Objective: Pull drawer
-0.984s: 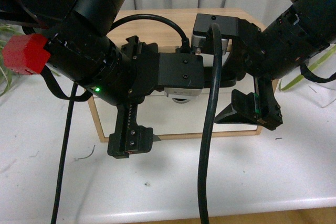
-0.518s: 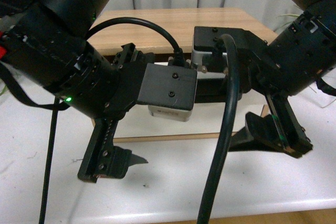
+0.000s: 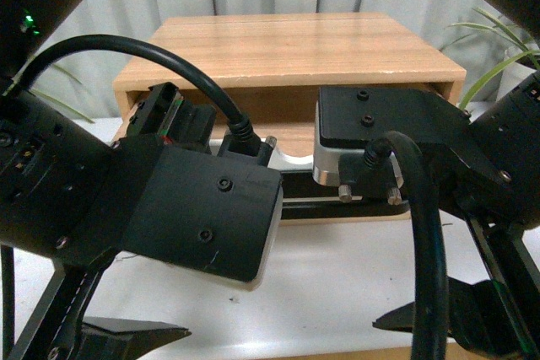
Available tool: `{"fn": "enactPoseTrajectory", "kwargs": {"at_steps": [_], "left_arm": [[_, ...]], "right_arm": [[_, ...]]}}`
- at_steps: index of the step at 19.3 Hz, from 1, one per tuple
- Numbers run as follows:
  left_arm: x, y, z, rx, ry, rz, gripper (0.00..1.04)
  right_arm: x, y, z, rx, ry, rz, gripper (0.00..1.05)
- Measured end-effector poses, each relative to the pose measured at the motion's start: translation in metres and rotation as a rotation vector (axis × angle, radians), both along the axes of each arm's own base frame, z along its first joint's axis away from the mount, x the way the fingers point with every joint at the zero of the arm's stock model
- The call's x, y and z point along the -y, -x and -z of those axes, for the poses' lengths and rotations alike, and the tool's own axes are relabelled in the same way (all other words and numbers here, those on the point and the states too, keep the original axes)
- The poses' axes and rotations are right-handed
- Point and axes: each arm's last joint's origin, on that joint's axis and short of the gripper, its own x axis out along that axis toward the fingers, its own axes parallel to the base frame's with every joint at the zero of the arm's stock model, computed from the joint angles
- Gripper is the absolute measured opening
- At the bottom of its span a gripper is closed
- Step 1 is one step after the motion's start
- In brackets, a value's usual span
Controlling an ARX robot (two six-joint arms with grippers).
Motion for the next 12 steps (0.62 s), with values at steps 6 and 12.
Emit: {"fn": "enactPoseTrajectory", "kwargs": {"at_steps": [6,12], "left_arm": [[-0.008,0.022,-0.003,0.023,0.140,-0.054,0.98],[-0.043,0.056,-0.045,0.138,0.477,-0.208,0.98]], "right_arm": [[0.004,0.010,-0.006,0.064,-0.139,0.110,0.98],[0.052,0.043,-0.059,0.376,-0.381,0.396,0.98]]}}
